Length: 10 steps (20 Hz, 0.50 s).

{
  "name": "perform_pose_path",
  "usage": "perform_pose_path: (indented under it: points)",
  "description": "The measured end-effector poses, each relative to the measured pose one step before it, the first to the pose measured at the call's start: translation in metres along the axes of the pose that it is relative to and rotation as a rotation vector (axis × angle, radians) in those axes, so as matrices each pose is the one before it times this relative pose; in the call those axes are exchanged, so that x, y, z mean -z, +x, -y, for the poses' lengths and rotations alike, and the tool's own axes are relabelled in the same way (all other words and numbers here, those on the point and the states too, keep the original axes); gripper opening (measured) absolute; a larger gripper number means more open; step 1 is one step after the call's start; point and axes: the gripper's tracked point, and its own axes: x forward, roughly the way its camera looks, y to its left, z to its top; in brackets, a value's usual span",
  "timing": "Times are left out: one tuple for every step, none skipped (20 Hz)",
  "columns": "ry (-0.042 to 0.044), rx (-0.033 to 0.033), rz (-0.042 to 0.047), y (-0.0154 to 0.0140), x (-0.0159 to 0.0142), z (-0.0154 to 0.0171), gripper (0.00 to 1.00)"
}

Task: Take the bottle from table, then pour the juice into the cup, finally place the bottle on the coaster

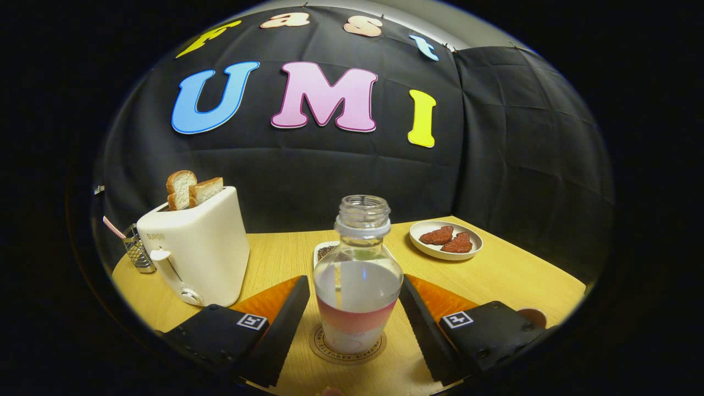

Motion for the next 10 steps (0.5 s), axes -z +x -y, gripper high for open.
perform_pose_path:
  points:
    - [-0.0052, -0.00178, -0.00591, -0.00534, 0.00041, -0.0004, 0.99]
    - [-0.00457, -0.003, -0.00336, -0.00621, -0.00105, -0.00009, 0.98]
    - [-0.0039, -0.00157, 0.0011, -0.00697, -0.00259, -0.00057, 0.98]
    - [0.00068, -0.00802, 0.00997, -0.00769, -0.00555, -0.00101, 0.98]
    - [-0.00031, -0.0102, 0.01549, -0.00808, -0.00734, -0.00218, 0.98]
    - [0.00114, -0.00263, 0.0129, -0.00709, -0.00639, 0.00137, 0.98]
    - [0.0092, -0.00364, 0.00893, -0.00832, -0.00633, 0.00074, 0.98]
    - [0.0131, -0.00332, 0.00553, -0.00985, -0.00579, -0.00025, 0.98]
    - [0.01147, -0.00293, 0.00694, -0.0092, -0.00573, 0.00045, 0.98]
    - [0.00852, -0.00589, 0.01156, -0.01003, -0.00698, 0.00036, 0.98]
